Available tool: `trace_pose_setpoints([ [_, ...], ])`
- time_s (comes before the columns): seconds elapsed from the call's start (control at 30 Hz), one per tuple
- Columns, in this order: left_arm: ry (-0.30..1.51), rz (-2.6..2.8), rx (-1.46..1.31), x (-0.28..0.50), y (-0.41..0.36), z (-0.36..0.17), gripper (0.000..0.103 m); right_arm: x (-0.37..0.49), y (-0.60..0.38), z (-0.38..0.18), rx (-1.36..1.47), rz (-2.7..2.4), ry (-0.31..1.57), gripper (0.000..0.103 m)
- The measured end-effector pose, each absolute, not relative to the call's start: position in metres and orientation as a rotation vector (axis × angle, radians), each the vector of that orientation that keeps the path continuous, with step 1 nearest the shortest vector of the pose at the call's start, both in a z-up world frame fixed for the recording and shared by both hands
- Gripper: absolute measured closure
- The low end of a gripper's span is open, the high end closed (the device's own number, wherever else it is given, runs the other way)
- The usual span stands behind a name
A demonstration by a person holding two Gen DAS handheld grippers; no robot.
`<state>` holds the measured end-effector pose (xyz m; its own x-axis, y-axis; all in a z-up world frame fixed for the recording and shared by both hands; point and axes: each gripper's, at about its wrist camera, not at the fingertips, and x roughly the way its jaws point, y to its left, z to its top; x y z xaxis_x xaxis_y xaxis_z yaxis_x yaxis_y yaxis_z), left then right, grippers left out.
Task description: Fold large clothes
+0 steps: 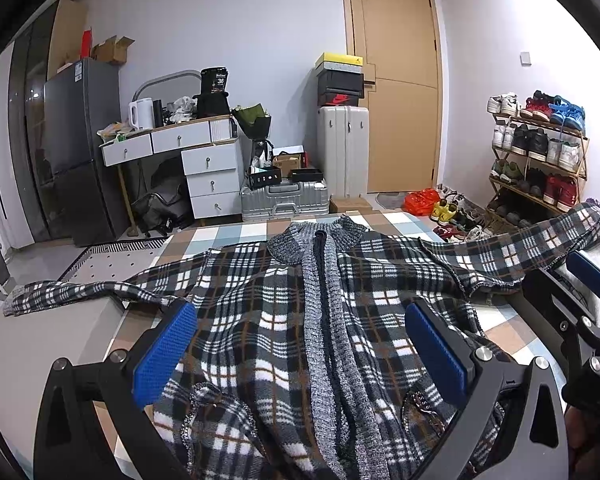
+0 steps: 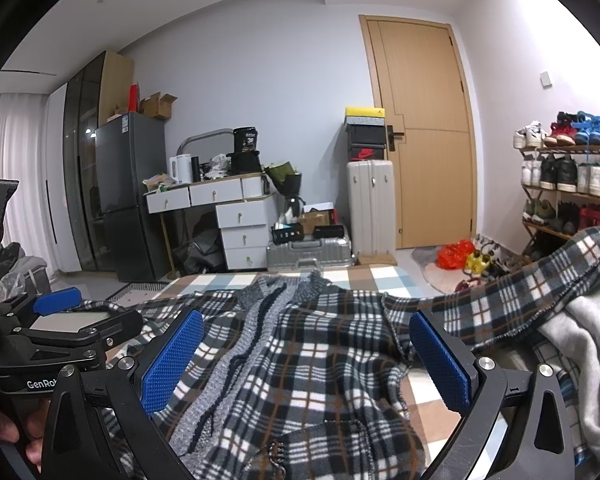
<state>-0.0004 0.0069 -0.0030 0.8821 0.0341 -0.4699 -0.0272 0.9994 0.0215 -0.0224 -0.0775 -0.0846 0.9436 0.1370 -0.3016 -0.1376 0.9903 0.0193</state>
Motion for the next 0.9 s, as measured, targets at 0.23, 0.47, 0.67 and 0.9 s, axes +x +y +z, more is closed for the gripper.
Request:
trace_pose_setpoints([
  [0.23, 0.488, 0.031, 0.02, -0.0008, 0.0071, -0.0037, 0.001, -0.0217, -0.0787, -0.086, 0.01, 0.143, 0.317, 0.0],
  [0.47, 0.49, 0.03, 0.02, -0.001, 0.0068, -0.0045, 0.001, -0.0199, -0.0801, -0.0849, 0.017, 0.141, 0.321, 0.0],
  [0.67, 0.489, 0.033, 0.02, -0.0012, 0.0061, -0.0052, 0.001, -0.02, -0.0789, -0.0851, 0.012, 0.144, 0.322, 0.0],
  [0.9, 0.494, 0.029, 0.02, -0.001, 0.0064, -0.0059, 0.001, -0.0206, -0.0777, -0.0853, 0.007, 0.143, 0.322, 0.0],
])
